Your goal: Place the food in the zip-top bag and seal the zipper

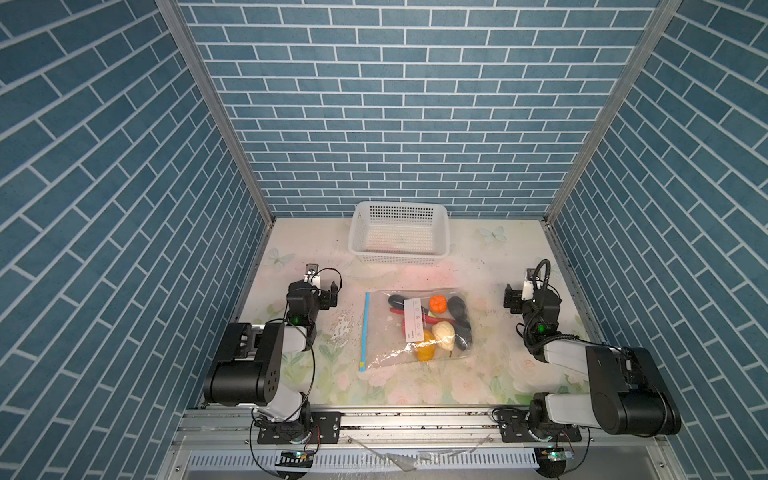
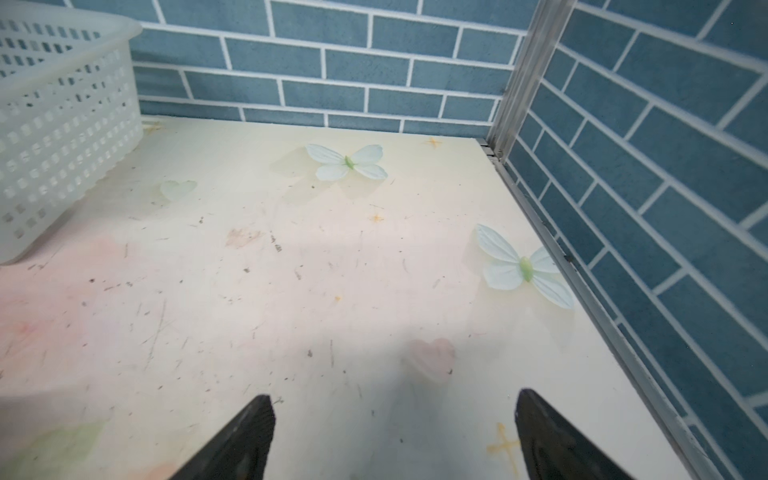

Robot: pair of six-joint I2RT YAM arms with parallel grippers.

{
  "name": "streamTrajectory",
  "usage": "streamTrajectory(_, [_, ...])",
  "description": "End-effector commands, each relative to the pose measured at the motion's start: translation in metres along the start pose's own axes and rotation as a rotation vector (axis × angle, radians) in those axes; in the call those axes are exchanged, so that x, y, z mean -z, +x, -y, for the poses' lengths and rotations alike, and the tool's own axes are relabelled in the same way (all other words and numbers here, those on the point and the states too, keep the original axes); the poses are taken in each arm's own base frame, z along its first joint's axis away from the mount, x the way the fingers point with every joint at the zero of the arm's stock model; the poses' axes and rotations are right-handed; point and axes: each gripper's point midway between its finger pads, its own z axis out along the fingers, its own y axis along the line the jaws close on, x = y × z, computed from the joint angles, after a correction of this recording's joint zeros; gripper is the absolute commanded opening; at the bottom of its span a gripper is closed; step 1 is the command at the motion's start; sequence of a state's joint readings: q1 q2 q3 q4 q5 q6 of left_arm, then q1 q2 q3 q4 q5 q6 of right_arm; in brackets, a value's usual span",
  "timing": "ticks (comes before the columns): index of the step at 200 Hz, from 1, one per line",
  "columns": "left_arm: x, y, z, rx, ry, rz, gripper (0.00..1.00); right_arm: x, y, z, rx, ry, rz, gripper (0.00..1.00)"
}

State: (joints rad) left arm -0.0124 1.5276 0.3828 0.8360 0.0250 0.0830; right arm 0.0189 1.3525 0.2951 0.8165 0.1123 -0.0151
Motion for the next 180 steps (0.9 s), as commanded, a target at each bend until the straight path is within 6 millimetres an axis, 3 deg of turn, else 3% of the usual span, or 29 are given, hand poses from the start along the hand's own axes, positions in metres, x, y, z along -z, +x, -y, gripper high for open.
streamTrajectory(1, [-0.002,-0.007,-0.002,0.015,0.005,0.019,0.99,-0.007,-0.015,0.006,-0.087,-0.039,0.048,0.89])
streamTrajectory(80, [-0.002,-0.008,-0.002,0.021,0.009,0.021,0.99,-0.025,0.003,0.006,-0.093,-0.026,0.002,0.90])
streamTrajectory(95, [-0.002,-0.007,-0.002,0.021,0.008,0.019,0.99,-0.028,0.005,0.008,-0.095,-0.014,-0.013,0.98])
streamTrajectory(124, [-0.002,-0.007,-0.002,0.021,0.009,0.020,1.00,-0.035,0.011,0.009,-0.089,-0.006,-0.051,0.99])
streamTrajectory(157, [-0.002,-0.007,-0.002,0.021,0.009,0.020,0.99,-0.033,0.008,0.009,-0.084,-0.002,-0.038,0.99])
streamTrajectory(180, [-0.002,-0.007,-0.002,0.021,0.009,0.020,0.99,-0.030,0.007,-0.002,-0.044,-0.039,-0.018,0.99])
